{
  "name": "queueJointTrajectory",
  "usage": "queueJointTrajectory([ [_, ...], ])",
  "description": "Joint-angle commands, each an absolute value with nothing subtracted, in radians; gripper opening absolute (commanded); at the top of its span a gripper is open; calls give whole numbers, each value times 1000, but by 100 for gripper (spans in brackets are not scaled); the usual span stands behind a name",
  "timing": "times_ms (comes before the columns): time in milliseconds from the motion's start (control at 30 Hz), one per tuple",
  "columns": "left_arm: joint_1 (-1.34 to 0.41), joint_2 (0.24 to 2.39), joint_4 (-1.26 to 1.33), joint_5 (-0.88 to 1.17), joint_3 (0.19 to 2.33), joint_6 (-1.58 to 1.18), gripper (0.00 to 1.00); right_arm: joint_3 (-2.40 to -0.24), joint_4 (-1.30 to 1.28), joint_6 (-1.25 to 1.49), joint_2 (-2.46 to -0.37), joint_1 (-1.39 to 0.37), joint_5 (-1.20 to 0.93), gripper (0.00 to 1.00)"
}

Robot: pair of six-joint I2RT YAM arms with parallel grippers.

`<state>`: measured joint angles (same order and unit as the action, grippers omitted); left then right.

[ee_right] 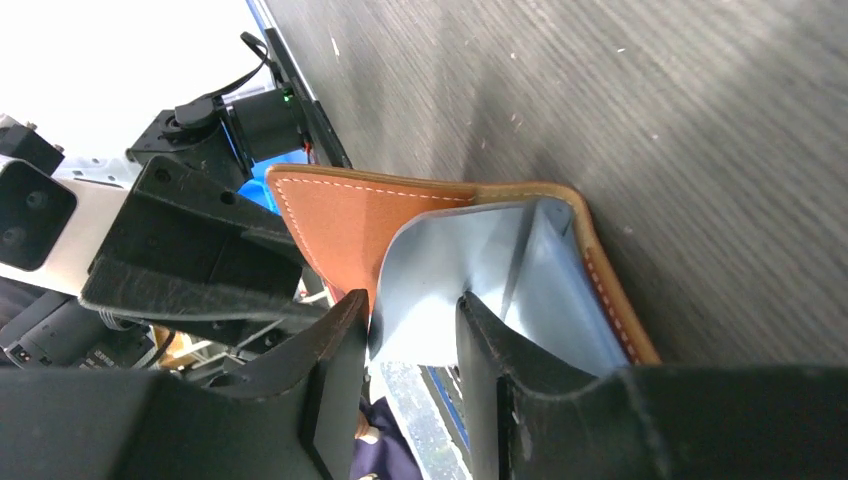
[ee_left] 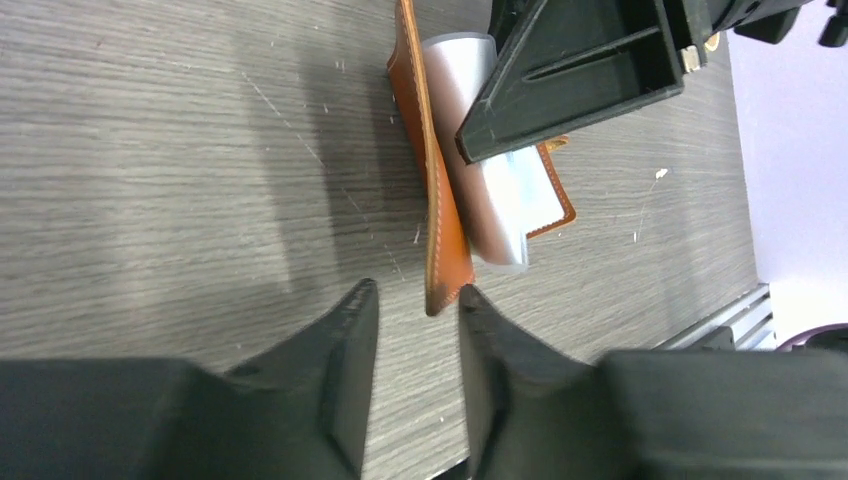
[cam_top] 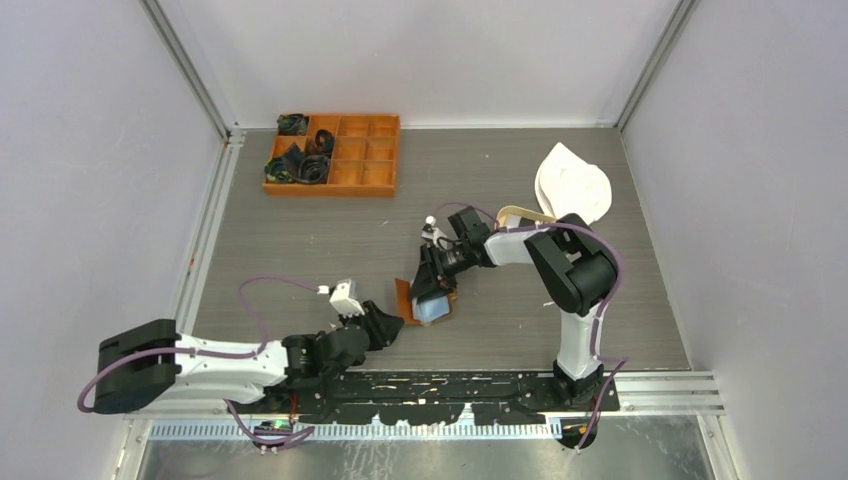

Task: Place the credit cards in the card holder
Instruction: Turn over the card slot in the card holder.

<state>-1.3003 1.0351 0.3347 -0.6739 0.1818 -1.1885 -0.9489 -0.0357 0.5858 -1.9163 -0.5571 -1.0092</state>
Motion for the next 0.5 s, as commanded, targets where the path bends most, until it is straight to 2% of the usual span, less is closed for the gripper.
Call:
queueJointTrajectory([
  [0,-1299,950,256,-654,162,-1159,45,-966,51,646,-1930,-563,-1042,43],
  [133,-1300,881,284,-609,137,-1078,65,-963,67,661,-1932,-568,-1045,44],
  [233,-1299,855,300,-589,141,-1006,74,-962,85,680,-1945,-569,-1050,45],
  [467,-1294,958,326,-546,206,-923,80,-962,142,740,-1976,-573,-1068,46],
])
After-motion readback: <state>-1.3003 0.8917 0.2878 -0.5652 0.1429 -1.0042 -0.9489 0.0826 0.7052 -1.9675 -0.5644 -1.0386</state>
